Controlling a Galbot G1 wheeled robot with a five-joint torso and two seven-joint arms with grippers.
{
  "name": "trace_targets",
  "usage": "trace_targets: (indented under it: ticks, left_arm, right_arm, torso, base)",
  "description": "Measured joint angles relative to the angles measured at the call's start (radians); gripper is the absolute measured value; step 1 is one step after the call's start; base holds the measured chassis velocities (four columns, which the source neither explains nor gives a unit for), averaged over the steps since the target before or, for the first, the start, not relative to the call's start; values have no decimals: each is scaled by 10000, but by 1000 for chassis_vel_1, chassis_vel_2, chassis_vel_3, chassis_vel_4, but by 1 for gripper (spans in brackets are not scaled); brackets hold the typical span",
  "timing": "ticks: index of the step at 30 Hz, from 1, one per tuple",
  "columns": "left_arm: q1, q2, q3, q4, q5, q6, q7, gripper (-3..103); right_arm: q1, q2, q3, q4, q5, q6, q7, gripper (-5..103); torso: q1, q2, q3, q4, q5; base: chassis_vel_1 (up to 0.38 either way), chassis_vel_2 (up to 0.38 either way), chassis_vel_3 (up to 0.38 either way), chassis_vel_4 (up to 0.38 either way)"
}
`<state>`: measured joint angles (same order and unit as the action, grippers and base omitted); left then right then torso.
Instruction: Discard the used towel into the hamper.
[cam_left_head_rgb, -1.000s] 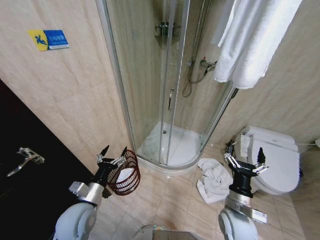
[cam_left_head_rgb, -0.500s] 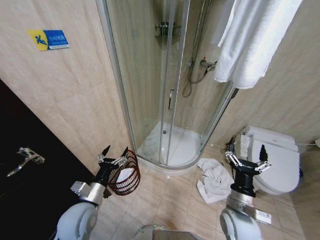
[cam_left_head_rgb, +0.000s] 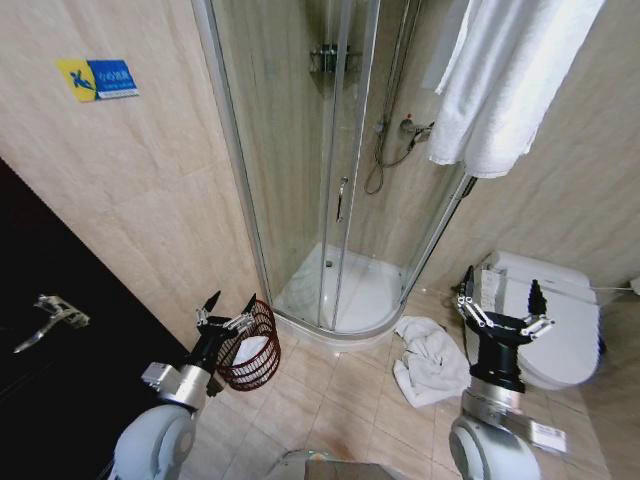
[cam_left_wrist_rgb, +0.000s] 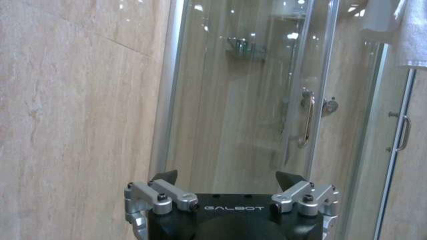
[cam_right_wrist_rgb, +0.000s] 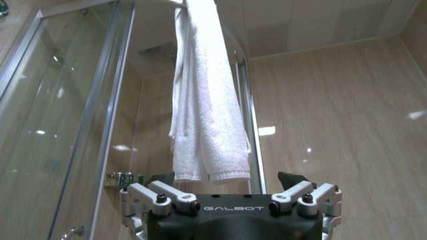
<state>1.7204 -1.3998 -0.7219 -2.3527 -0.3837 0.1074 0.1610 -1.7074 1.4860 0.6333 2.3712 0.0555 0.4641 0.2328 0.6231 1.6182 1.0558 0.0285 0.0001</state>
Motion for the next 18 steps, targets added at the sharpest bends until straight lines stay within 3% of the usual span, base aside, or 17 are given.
trace_targets:
  ticks: [9, 18]
  left_arm:
    - [0, 2, -2, 3, -2, 0, 2, 99]
    - [0, 1, -2, 3, -7, 3, 6, 99]
  right_arm:
    - [-56, -105, 44, 30, 67, -6, -15, 100]
    - [-61, -99, 42, -19, 71, 0, -14, 100]
  torso:
    - [0, 0, 0, 0, -1]
    - [1, 0, 0, 0, 2]
  base:
    - [-25, -23, 24, 26]
    - [-151, -153, 150, 148]
